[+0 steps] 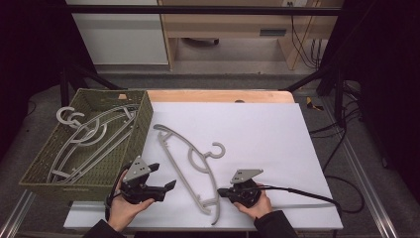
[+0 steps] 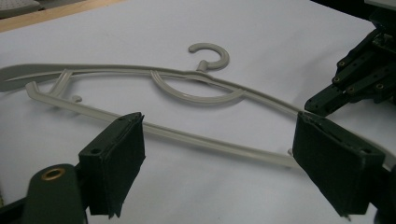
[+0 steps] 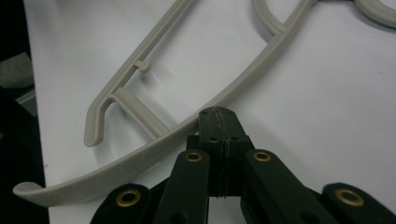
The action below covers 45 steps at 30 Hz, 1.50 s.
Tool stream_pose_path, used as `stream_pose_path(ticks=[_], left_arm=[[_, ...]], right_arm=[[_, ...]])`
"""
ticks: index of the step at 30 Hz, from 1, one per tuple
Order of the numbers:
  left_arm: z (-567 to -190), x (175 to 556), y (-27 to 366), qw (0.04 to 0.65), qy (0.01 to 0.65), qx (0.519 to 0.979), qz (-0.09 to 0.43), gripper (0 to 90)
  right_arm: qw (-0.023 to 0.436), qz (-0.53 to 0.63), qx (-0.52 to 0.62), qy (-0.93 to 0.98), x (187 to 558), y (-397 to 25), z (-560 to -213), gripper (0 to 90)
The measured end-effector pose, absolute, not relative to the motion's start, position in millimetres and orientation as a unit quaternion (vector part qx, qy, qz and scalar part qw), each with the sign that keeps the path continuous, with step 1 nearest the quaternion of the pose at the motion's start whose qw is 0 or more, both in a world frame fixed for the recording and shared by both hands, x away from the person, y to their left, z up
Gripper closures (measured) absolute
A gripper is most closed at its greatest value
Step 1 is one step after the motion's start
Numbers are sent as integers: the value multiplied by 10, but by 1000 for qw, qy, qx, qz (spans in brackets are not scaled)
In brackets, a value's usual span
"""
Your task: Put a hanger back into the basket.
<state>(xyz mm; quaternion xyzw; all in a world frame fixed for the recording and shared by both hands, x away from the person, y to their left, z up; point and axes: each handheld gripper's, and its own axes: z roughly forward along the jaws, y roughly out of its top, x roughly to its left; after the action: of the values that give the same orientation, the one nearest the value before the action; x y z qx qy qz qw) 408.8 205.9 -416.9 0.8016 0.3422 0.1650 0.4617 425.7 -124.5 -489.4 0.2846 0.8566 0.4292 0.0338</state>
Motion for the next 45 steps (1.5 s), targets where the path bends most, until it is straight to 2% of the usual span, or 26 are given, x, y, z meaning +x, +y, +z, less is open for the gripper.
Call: stream_pose_path(ticks=[9,12,21,25,32,39,45], left_arm=[[-4170,4089,2041,461,347,800,163,167],[-4166,4082,2012,460,348,800,162,172],[-4174,4070,1674,445,343,814,146,190],[-4204,4101,1471,438,342,821,134,195],[-4370,4119,1153,414,342,835,118,197],[-4608,4115,911,371,347,855,101,242],[-4729,4080,803,363,348,860,86,299]], right_arm=[[40,432,265,861,4262,-1070,-4898,899],[51,430,272,859,4262,-1090,-4876,866],[133,473,315,812,4344,-1632,-4547,667],[162,490,332,790,4356,-1875,-4442,541],[188,507,355,762,4338,-2169,-4343,351],[196,510,380,746,4324,-2278,-4308,286],[188,507,389,746,4343,-2255,-4330,255]])
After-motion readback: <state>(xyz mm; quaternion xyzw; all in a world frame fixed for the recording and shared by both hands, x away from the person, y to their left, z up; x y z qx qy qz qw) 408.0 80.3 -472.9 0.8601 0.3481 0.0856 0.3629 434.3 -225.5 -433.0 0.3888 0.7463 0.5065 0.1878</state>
